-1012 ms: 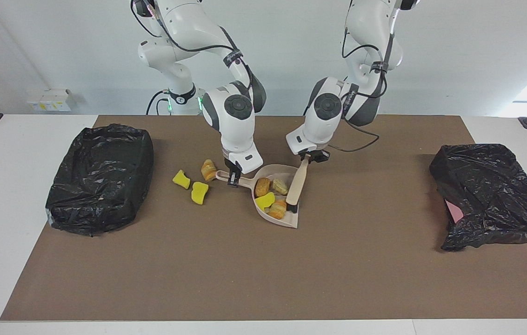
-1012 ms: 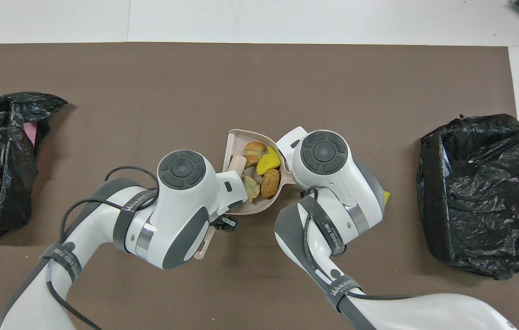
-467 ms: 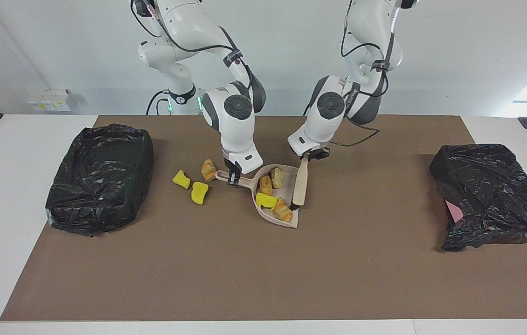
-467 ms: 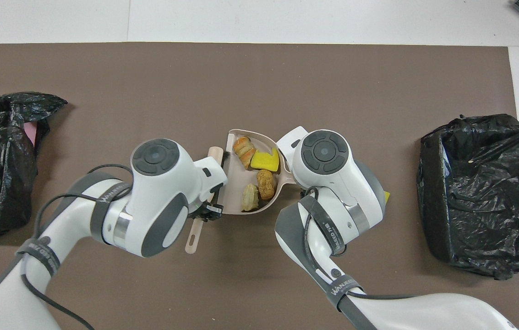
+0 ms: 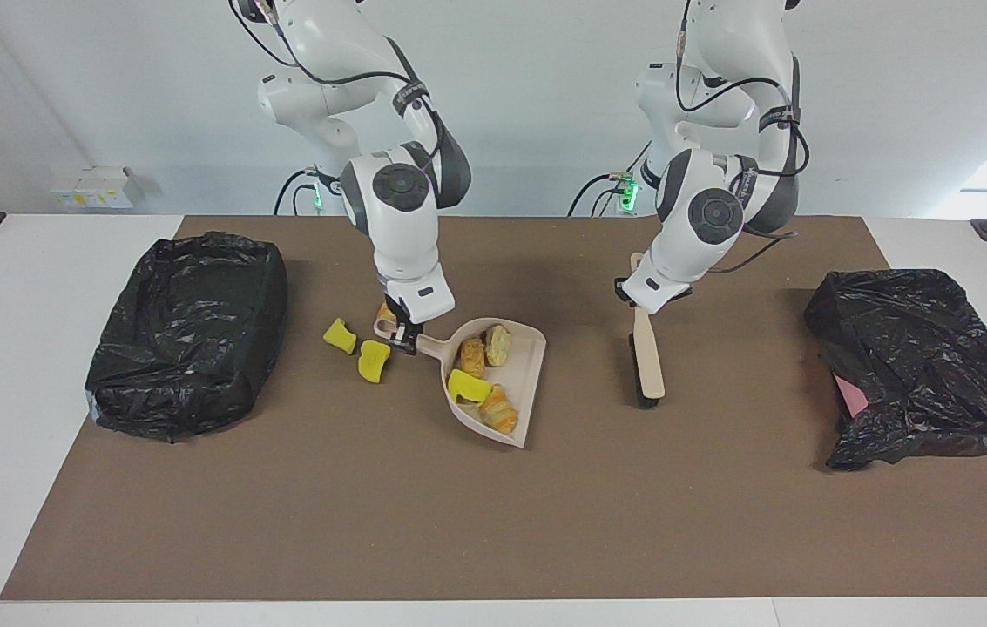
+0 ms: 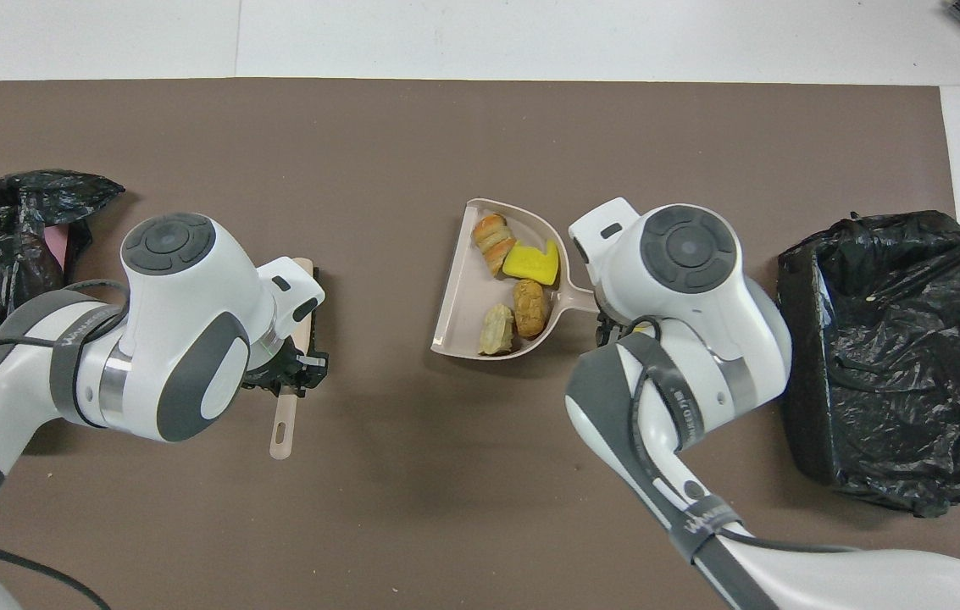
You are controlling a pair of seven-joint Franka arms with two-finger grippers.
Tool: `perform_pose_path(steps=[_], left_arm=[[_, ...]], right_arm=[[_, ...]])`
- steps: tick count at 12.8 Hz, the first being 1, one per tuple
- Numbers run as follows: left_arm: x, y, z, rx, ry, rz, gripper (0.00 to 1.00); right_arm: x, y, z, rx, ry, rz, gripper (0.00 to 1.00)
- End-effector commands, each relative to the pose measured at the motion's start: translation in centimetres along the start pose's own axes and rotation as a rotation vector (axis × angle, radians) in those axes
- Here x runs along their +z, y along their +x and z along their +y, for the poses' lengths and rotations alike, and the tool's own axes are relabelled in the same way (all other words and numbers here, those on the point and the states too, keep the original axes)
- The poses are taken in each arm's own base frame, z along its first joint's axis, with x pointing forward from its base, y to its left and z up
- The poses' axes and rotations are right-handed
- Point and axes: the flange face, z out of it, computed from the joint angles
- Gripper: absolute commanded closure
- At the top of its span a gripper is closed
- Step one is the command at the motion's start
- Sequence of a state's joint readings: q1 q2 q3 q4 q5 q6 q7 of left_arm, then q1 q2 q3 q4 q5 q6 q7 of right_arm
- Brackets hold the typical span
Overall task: Sweep and dump trash in bin
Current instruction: 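Carry the loaded dustpan with the right gripper to the far bag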
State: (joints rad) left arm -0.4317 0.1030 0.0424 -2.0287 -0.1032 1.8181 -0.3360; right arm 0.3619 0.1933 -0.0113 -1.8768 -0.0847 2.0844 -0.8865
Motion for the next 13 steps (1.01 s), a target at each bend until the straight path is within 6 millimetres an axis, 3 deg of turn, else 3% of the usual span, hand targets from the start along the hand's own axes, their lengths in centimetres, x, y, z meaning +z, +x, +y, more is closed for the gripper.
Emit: perform_pose_path(steps=[1, 3, 6, 9, 11, 12, 13], left_arm=[[0.7, -4.8, 3.4, -0.088, 0.052, 0.001, 1.0], [3.0, -8.5, 6.1, -0.114, 0.046, 0.061, 1.0], [5.3, -13.8, 9.4, -0.083, 0.038, 0.111, 1.0], [9.3, -17.7, 12.2, -0.102, -0.015, 0.188, 1.0], [10.5, -17.9, 12.6, -0.132, -0.056, 0.209, 1.0], [10.4, -17.9, 12.7, -0.138, -0.06, 0.203, 0.8], [10.3, -17.7, 12.8, -0.115, -0.057, 0.204, 0.01]], right_arm=[[-6.0, -6.8, 1.2, 0.02, -0.004, 0.01, 1.0], [-9.6, -13.0, 2.3, 0.039, -0.011, 0.008, 1.0], [-12.6, -23.3, 3.2, 0.031, 0.024, -0.013, 1.0], [-12.3, -34.6, 4.5, -0.015, 0.046, -0.018, 1.0], [-12.6, -40.7, 4.2, -0.023, 0.04, -0.037, 1.0], [-12.8, -43.2, 3.9, -0.028, 0.035, -0.05, 1.0], [-12.9, -45.6, 3.8, -0.05, 0.03, -0.101, 1.0]])
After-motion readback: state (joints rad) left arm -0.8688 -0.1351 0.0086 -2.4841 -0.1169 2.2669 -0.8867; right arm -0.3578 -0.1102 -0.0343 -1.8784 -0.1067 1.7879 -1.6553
